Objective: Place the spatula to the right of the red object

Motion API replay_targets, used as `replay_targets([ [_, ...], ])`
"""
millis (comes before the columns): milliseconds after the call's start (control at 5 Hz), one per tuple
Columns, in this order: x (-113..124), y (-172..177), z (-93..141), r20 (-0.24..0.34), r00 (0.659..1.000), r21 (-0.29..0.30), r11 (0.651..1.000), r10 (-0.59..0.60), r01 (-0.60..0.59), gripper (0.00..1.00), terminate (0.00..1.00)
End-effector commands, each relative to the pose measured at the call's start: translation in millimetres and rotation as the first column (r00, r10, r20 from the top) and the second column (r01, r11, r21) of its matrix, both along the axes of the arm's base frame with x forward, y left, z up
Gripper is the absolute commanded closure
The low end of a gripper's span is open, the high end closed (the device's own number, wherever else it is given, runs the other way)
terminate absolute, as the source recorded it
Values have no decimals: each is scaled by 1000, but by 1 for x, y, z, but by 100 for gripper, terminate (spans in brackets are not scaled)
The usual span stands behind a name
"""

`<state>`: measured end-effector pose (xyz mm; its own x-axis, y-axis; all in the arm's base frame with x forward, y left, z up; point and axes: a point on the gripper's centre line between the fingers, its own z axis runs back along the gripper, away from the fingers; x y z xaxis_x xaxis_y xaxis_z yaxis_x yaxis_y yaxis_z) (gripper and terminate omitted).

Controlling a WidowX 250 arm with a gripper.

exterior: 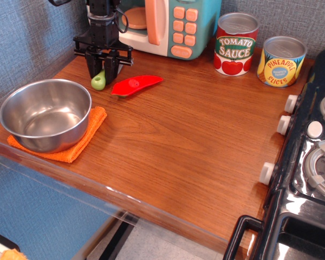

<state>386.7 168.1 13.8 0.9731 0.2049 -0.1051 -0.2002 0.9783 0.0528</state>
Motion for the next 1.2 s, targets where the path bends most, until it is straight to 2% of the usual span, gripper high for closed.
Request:
replay_targets([
  [0, 37, -22, 119, 295, 955, -9, 1000, -1, 4, 100, 0],
  [200, 19, -72, 141, 353, 929, -39, 991, -108, 130, 100, 0],
  [600, -52, -170, 100, 243, 923, 45, 954, -300, 298, 100, 0],
  [800, -68, -184, 71, 179, 938, 83, 955, -297, 286, 100, 0],
  [1000, -55, -183, 41, 165, 947, 93, 960, -276, 264, 100, 0],
])
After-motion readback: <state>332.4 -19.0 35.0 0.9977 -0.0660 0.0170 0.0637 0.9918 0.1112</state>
